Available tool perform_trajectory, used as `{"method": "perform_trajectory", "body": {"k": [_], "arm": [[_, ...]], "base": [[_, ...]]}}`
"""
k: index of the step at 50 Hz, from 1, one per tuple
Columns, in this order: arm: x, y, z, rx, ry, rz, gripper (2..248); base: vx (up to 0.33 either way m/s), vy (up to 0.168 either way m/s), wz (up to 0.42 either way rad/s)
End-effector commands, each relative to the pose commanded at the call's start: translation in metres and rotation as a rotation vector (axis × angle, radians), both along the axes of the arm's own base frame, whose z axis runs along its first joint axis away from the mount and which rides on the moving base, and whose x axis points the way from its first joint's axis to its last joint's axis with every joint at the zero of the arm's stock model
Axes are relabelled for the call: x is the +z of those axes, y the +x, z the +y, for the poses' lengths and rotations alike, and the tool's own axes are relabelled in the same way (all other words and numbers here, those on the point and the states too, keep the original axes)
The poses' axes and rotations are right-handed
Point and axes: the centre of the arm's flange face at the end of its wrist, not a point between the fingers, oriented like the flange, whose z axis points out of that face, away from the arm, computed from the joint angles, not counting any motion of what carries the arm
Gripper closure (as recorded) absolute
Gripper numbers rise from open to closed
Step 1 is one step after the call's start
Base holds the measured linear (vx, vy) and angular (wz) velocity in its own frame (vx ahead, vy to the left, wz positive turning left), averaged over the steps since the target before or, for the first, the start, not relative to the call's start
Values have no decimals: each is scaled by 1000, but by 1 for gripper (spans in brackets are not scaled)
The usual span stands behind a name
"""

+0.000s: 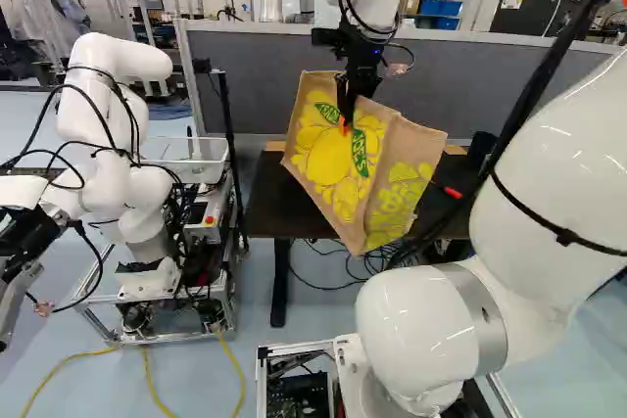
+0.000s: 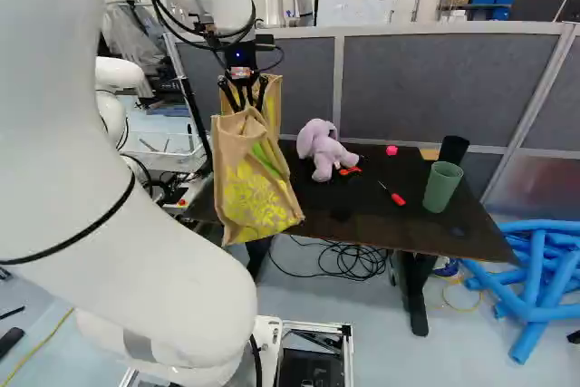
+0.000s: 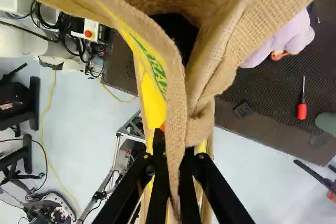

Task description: Pick up the bag on the ground and place it on the table

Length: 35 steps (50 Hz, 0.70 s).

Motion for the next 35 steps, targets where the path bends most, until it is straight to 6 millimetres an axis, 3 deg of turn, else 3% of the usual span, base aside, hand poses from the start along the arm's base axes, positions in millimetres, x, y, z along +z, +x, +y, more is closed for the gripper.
{"method": "perform_trajectory", "body": {"k": [25, 35], "arm": [[1, 35, 21, 41, 0, -33, 229], [-9, 53, 30, 59, 0, -15, 229]], "base": [[0, 0, 0], [0, 0, 0]]}}
